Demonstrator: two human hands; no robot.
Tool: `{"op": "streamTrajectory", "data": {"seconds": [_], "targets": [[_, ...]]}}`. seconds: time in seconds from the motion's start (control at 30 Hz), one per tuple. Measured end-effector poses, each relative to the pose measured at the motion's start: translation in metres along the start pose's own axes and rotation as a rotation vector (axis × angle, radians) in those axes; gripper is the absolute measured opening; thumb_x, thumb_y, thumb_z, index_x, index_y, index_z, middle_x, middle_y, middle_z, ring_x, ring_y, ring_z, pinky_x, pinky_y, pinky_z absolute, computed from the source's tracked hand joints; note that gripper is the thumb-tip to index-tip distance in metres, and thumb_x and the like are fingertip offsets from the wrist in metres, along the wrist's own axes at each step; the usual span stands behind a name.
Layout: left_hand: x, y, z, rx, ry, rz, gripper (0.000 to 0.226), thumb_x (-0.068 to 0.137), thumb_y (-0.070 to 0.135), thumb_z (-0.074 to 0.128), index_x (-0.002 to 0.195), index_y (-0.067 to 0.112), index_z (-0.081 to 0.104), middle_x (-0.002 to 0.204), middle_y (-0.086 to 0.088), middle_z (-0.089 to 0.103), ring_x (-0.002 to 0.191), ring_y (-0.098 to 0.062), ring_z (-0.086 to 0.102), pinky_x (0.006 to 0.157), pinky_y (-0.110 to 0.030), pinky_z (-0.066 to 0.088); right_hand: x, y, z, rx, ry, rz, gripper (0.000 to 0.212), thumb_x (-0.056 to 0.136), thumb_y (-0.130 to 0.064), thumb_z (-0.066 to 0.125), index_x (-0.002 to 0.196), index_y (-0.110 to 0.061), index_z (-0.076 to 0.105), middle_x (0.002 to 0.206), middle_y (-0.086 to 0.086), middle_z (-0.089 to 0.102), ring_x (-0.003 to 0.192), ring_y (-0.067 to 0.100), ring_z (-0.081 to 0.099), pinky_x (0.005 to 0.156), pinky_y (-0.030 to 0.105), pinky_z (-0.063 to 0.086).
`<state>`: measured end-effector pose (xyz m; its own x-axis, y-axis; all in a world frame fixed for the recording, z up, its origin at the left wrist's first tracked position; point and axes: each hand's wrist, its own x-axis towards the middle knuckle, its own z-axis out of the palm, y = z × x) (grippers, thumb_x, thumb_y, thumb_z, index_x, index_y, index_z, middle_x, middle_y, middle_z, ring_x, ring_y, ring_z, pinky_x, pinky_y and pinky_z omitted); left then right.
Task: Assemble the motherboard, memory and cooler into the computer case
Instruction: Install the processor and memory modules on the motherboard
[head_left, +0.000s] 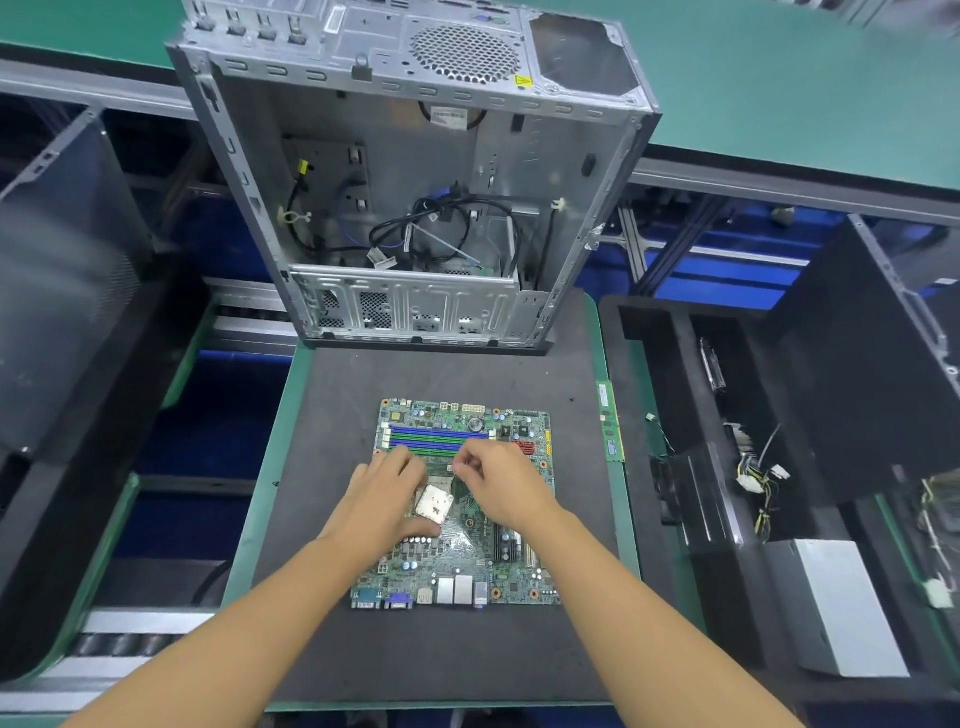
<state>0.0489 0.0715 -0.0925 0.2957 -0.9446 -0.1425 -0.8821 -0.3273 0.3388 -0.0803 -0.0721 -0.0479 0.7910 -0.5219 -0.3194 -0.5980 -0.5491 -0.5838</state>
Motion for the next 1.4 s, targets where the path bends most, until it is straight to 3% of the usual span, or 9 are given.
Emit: {"op": "streamTrajectory", "data": {"seconds": [0.07,0.17,0.43,0.93,1.07,1.4], "targets": [[-0.0006,-0.0059,-0.002,-0.015,0.012,0.124,0.06,0.071,0.06,0.074,0.122,0.033,0.057,0.113,0.012,0.049,0.104,-0.012,0.048,0.087,-0.027,0.033,0.0013,0.0004,-0.0006,-0.001,-0.003,-0.002,0.012,0.103,-0.026,0.056,0.103,-0.019,0.066,0.08,-0.015,0.054,0.079,0.012,0.055,0.074,0.034,0.05],[0.0004,-0.0093,-0.0036,-0.04,0.019,0.158,0.049,0.074,0.052,0.077,0.118,0.033,0.066,0.111,0.011,0.053,0.104,-0.013,0.051,0.086,-0.028,0.032,0.002,0.0009,0.0001,-0.004,0.001,-0.005,0.012,0.103,-0.027,0.056,0.103,-0.02,0.066,0.077,-0.02,0.051,0.079,0.011,0.053,0.072,0.032,0.047],[0.0041,-0.007,0.0024,-0.164,0.002,0.027,0.042,0.08,0.052,0.071,0.115,0.032,0.061,0.107,0.018,0.047,0.104,-0.006,0.047,0.094,-0.027,0.03,0.0028,0.0,-0.0011,0.001,-0.001,-0.013,0.013,0.103,-0.025,0.056,0.103,-0.018,0.067,0.081,-0.013,0.055,0.082,0.015,0.057,0.078,0.038,0.054],[0.0045,-0.0108,0.0045,-0.186,0.022,0.035,0.042,0.076,0.056,0.074,0.111,0.034,0.066,0.104,0.022,0.052,0.102,-0.006,0.046,0.085,-0.027,0.03,0.0048,0.0005,-0.0003,0.011,-0.014,-0.012,0.014,0.103,-0.024,0.055,0.105,-0.017,0.067,0.088,-0.008,0.062,0.092,0.019,0.056,0.083,0.041,0.054],[0.0059,-0.0063,0.0035,-0.151,0.007,0.013,0.042,0.077,0.057,0.072,0.111,0.034,0.065,0.104,0.022,0.049,0.103,-0.007,0.044,0.084,-0.027,0.029,0.0051,-0.0001,-0.0013,0.004,-0.014,-0.009,0.014,0.103,-0.024,0.055,0.105,-0.017,0.067,0.088,-0.007,0.062,0.086,0.016,0.056,0.081,0.04,0.055],[0.0077,-0.0082,0.001,-0.133,-0.034,0.03,0.043,0.08,0.059,0.067,0.115,0.034,0.061,0.108,0.021,0.049,0.107,-0.004,0.044,0.091,-0.027,0.03,0.0027,-0.0022,-0.0039,-0.014,-0.023,-0.009,0.015,0.104,-0.026,0.055,0.106,-0.018,0.067,0.089,-0.008,0.06,0.087,0.015,0.055,0.08,0.038,0.054]]}}
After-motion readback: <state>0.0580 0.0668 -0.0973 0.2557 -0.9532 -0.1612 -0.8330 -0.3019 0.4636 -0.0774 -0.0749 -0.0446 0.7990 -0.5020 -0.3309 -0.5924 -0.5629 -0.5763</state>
